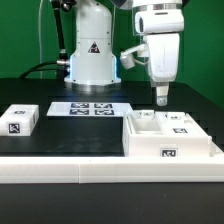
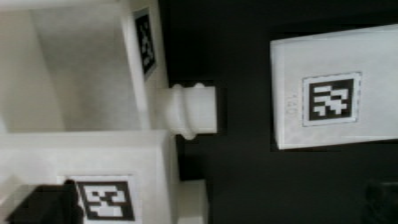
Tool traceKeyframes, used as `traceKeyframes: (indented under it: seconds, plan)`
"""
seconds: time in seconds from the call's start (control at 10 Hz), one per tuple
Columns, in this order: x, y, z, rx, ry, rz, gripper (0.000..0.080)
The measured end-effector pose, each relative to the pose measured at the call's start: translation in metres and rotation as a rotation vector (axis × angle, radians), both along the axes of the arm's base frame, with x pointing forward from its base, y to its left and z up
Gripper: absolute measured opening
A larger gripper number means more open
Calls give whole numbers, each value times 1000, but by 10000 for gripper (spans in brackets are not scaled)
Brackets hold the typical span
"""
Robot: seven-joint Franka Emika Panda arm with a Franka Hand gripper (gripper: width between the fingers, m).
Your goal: Assemble cabinet
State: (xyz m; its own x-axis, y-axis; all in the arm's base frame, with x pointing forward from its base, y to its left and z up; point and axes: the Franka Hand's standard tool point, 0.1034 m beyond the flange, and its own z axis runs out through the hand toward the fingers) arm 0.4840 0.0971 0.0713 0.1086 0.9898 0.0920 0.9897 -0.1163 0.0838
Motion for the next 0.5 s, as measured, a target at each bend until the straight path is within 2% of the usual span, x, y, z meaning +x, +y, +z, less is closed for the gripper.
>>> traceKeyframes:
  seconds: [0.4, 0.5]
  plan:
    - [-1, 0, -1, 1, -1, 0, 797]
    - [-18, -1, -8, 5, -6, 3, 797]
